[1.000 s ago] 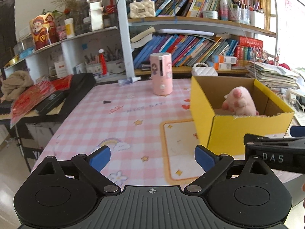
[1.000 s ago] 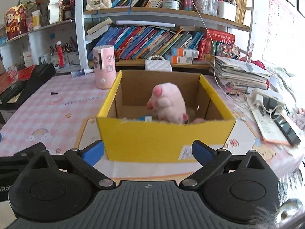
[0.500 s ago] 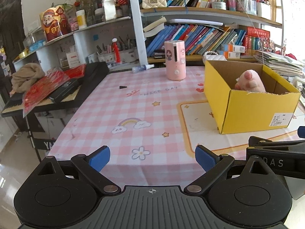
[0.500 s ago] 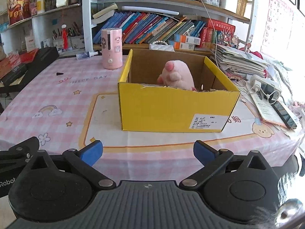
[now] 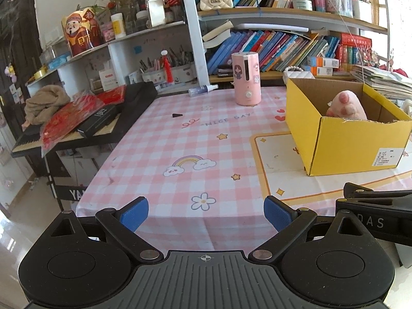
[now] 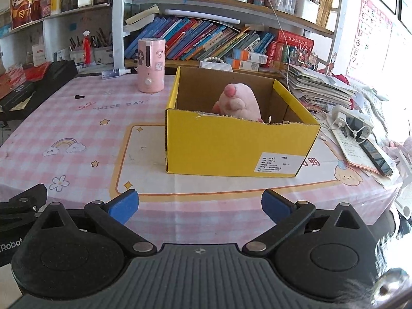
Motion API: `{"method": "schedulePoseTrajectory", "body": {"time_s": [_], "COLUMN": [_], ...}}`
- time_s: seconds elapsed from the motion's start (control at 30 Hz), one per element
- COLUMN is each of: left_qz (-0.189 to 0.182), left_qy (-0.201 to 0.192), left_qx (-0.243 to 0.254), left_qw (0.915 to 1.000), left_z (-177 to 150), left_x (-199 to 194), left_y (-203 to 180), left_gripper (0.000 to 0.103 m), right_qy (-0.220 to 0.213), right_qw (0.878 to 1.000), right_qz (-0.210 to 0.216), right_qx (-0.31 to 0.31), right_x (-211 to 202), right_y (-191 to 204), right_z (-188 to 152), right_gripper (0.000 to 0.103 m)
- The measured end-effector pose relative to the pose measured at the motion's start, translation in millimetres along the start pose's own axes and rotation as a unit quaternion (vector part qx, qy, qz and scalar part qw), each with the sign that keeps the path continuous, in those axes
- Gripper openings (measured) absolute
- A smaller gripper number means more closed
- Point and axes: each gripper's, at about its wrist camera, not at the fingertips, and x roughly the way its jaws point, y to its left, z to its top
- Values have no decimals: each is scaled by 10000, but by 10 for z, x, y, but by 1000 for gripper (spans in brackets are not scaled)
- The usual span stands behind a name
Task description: Organize objects
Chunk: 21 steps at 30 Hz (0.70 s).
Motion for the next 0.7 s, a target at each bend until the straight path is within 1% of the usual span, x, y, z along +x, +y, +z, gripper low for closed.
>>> {"method": "schedulePoseTrajectory", "body": {"time_s": [0.3,0.7], "left_qz": [-68,51], "left_qy": [97,181], "left_qx": [-51,-163], "left_qw": [9999,9997], "left_z": [-5,-12], "left_x": [30,58], "left_y": [30,81], "left_gripper": [98,98], "right_qy": [17,5], "right_qw": [10000,9998], "right_qz": [-77,-134], "right_qx": [-8,-119], "right_x": [-5,14], "right_y": [30,105], "right_z": [0,14], "right_gripper": [103,103]}}
